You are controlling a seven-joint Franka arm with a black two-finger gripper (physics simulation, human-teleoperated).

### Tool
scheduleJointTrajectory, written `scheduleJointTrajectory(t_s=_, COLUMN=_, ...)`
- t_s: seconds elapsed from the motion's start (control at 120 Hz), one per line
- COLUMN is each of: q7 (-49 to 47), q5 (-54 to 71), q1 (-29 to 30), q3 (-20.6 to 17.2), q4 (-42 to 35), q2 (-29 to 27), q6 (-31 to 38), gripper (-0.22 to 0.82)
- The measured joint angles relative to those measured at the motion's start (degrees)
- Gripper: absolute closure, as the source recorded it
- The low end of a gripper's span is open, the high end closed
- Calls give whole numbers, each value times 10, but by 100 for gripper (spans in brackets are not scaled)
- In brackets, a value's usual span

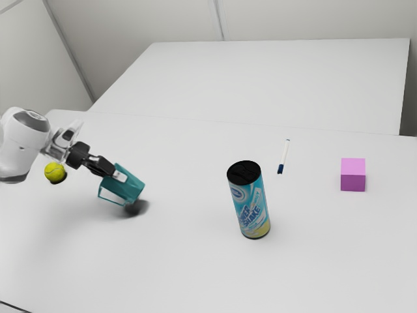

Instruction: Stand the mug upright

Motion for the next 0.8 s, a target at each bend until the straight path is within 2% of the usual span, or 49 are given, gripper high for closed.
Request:
scheduleJointTrajectory(t_s=0.133, q7=-28, q5=88, q1=-36, q3=-23, q4=14, q2=-27, q6=38, gripper=77)
scheduleJointTrajectory(t_s=0.417, q7=-111, q5=306, q1=-51, q3=-127, q4=35, q2=-57, q6=121, gripper=78)
scheduleJointTrajectory(t_s=0.583, q7=-165, q5=382, q1=-55, q3=-174, q4=33, q2=-57, q6=167, gripper=78)
scheduleJointTrajectory(t_s=0.8, q7=-233, q5=446, q1=-66, q3=-206, q4=-10, q2=-69, q6=222, gripper=78)
